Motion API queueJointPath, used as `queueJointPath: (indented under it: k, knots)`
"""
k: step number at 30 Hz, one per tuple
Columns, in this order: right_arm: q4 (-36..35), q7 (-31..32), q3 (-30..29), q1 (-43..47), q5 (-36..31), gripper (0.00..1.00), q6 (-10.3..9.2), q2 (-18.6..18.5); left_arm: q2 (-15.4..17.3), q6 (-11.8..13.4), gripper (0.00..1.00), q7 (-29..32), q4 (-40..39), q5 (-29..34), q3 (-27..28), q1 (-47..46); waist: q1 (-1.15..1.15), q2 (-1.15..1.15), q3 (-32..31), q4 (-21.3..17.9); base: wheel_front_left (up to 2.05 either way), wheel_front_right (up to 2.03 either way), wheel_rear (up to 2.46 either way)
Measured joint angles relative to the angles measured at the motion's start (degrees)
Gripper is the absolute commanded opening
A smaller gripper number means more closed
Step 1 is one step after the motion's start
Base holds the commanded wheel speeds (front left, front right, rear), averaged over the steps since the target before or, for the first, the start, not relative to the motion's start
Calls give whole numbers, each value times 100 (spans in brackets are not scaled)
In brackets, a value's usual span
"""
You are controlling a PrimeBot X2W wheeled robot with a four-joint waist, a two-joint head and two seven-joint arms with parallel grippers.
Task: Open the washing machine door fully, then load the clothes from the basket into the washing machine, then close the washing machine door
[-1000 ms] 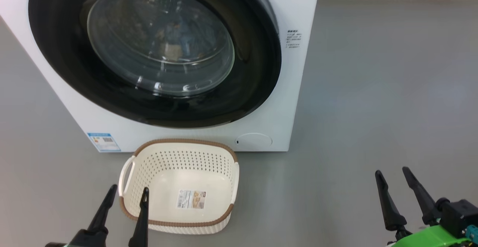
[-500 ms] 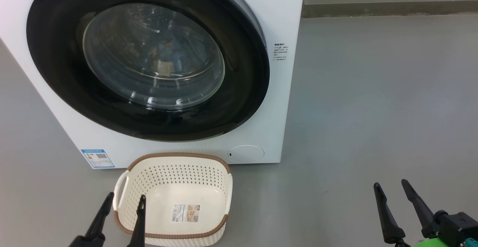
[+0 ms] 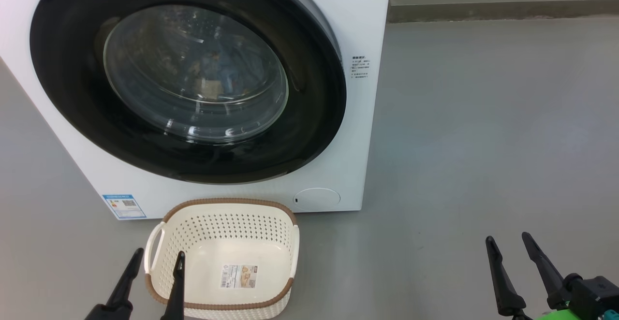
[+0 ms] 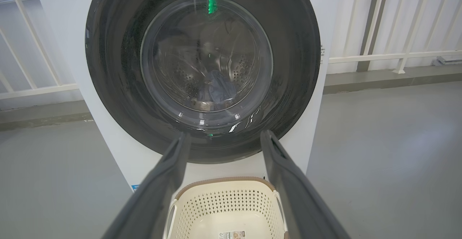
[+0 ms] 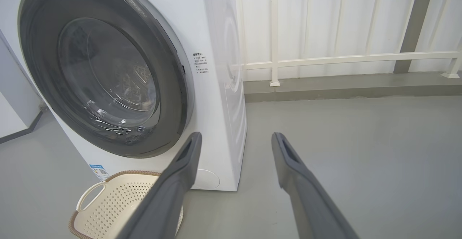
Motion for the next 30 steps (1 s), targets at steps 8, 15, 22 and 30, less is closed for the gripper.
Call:
queueJointPath:
  k: [8,15,22,30]
  knots:
    - [3,0,0,40,1,100,0,1,23,62,100,44,-13,-1,-10,0,0,0,34,3,0,0,0]
    - [13,0,1,40,8,100,0,-2,41,99,100,44,-14,-38,-41,-1,0,0,68,22,0,0,0]
    - [14,0,5,40,15,100,0,-2,65,102,100,44,-13,-45,-60,-3,0,0,83,27,0,0,0]
    - [392,2,11,104,18,0,0,76,-85,125,0,49,249,-46,-137,91,0,0,97,35,0,0,0]
